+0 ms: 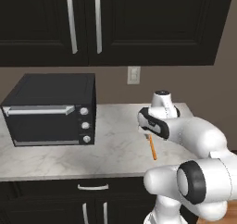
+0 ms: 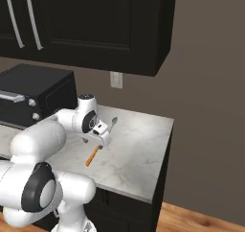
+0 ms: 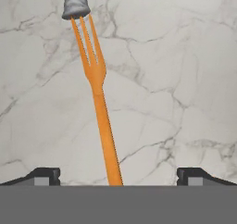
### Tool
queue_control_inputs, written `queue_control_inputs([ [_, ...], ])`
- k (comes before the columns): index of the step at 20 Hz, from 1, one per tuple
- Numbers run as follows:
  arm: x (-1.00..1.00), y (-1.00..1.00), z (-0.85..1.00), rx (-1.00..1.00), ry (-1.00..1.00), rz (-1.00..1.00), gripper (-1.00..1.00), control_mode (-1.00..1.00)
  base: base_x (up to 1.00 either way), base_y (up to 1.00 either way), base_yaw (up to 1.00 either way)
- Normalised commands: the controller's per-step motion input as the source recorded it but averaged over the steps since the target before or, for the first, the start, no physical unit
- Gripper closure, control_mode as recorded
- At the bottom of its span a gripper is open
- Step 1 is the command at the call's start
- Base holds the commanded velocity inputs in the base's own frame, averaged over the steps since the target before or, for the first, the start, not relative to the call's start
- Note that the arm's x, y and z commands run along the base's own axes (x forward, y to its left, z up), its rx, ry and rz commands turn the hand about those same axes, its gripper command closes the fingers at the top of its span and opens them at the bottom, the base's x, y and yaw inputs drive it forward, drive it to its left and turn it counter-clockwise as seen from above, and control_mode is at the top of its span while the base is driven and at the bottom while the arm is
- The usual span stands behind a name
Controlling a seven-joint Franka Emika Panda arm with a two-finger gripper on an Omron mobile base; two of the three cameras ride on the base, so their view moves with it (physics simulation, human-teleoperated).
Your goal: Organize the utensils by type. Pick up the wooden spoons from the counter and place them in the open cabinet. Then pick up the metallic utensils from the counter and place them in the open drawer.
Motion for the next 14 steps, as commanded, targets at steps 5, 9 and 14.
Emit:
queue_control_inputs([
  [5, 0.4, 0.0, -0.39, 0.0, 0.0, 0.0, -1.0, -1.0, 0.0, 0.0, 0.0],
  [9, 0.04, 0.0, -0.28, 0.0, 0.0, 0.0, -1.0, -1.0, 0.0, 0.0, 0.0],
  [14, 0.01, 0.0, -0.37, 0.0, 0.0, 0.0, -1.0, -1.0, 0.0, 0.0, 0.0],
])
